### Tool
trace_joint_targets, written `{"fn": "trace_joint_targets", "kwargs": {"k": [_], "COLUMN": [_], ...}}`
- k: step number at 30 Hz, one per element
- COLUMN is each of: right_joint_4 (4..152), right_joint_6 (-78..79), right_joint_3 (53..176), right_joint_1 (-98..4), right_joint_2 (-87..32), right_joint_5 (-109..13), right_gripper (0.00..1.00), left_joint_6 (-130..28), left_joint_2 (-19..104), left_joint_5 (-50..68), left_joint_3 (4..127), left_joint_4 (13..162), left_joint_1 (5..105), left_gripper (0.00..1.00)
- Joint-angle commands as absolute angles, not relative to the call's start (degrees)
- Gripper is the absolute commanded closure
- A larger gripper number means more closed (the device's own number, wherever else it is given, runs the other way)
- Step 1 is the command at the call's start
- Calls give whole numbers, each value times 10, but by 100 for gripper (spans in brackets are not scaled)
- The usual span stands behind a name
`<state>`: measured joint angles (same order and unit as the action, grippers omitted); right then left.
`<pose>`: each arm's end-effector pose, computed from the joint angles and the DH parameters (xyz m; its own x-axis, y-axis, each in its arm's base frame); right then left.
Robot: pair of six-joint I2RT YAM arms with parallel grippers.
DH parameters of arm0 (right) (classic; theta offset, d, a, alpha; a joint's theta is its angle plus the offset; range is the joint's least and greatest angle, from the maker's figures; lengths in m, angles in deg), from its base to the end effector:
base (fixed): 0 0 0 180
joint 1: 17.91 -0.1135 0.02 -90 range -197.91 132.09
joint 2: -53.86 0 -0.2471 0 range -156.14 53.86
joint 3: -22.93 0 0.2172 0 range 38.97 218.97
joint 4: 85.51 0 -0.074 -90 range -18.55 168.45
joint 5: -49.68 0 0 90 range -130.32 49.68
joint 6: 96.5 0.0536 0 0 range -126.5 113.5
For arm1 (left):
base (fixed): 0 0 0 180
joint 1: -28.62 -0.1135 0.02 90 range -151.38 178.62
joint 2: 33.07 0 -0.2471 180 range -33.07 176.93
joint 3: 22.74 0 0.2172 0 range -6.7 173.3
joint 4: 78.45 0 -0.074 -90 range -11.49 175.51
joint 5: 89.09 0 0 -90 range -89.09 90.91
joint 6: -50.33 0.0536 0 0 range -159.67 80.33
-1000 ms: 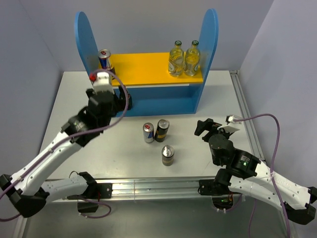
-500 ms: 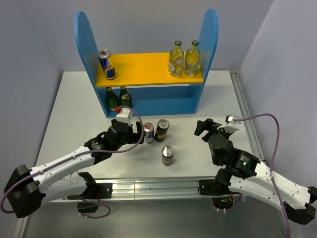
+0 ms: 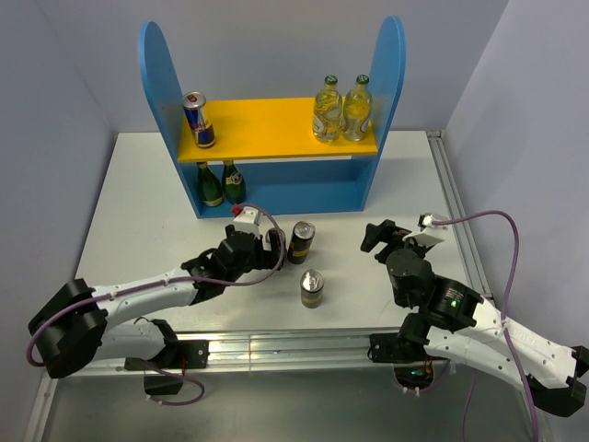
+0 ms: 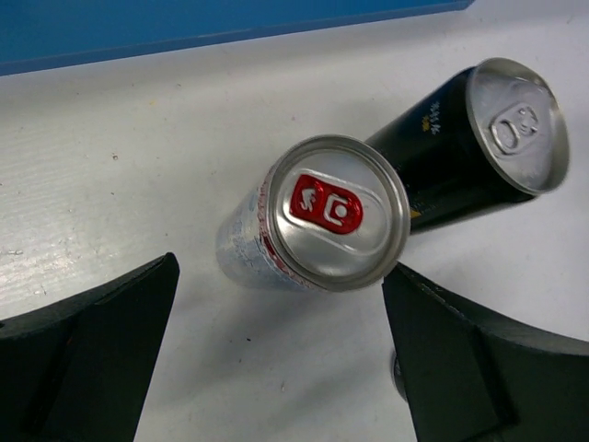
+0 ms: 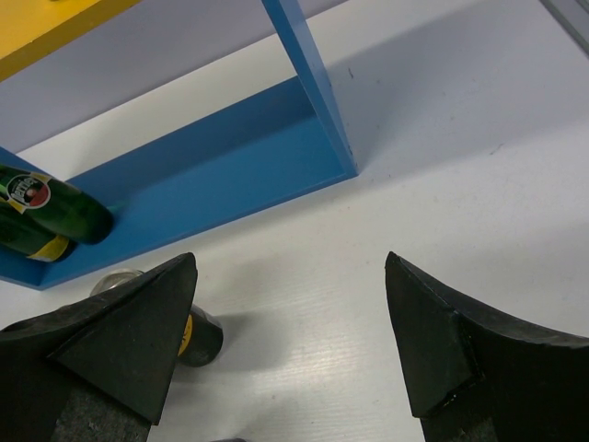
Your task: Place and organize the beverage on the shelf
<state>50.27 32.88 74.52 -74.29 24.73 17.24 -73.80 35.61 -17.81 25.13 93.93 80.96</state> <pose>0.0932 0.0585 0.2787 -0.1667 0.3639 -0.9164 0.1204 0.9299 0.3474 0.1620 -0.1818 0.2071 -0.5647 -0.1380 -0.8137 0.3147 0.8754 -0.3669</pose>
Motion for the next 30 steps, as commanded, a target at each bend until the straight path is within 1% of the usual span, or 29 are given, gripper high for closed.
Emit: {"fn": "trace_joint_targets", "kwargs": {"k": [1,8,11,13,17,20,21,23,24,27,30], "right_joint_4": [510,509,510,511,512,514,514,514,514,514,513], "right_joint_6": [337,338,337,336,336,335,335,335,335,335,336], "right_joint_3": [742,743,742,741,742,741,741,741,741,741,741], "right_joint_1": [-745,-746,-746,-745,-746,-746,-745,-746,-746,-745,-745], "right_joint_2": [246,245,246,246,245,245,245,245,246,245,246], "right_joint_5": [187,185,184,185,184,182,182,183,183,183,183], "right_gripper": [11,10,11,11,11,11,11,11,11,10,10], "left_joint_6": [-745,-735,-733,-732,-725,-720,-720,-718,-717,-716,-714], "left_joint_2": [385,467,498,512,528,536,537,537,536,532,508], "left_joint_5": [-221,-272,-288,-294,-306,-316,-319,-324,-326,-342,-361], "left_joint_3": [246,265,276,278,287,291,292,294,299,315,338], "left_joint_4": [1013,1071,1090,1105,1112,1119,1120,1116,1111,1072,1026], "left_joint_1": [814,815,815,815,815,815,815,815,815,815,819], "left_gripper": [1,1,5,11,16,29,40,51,67,100,100]}}
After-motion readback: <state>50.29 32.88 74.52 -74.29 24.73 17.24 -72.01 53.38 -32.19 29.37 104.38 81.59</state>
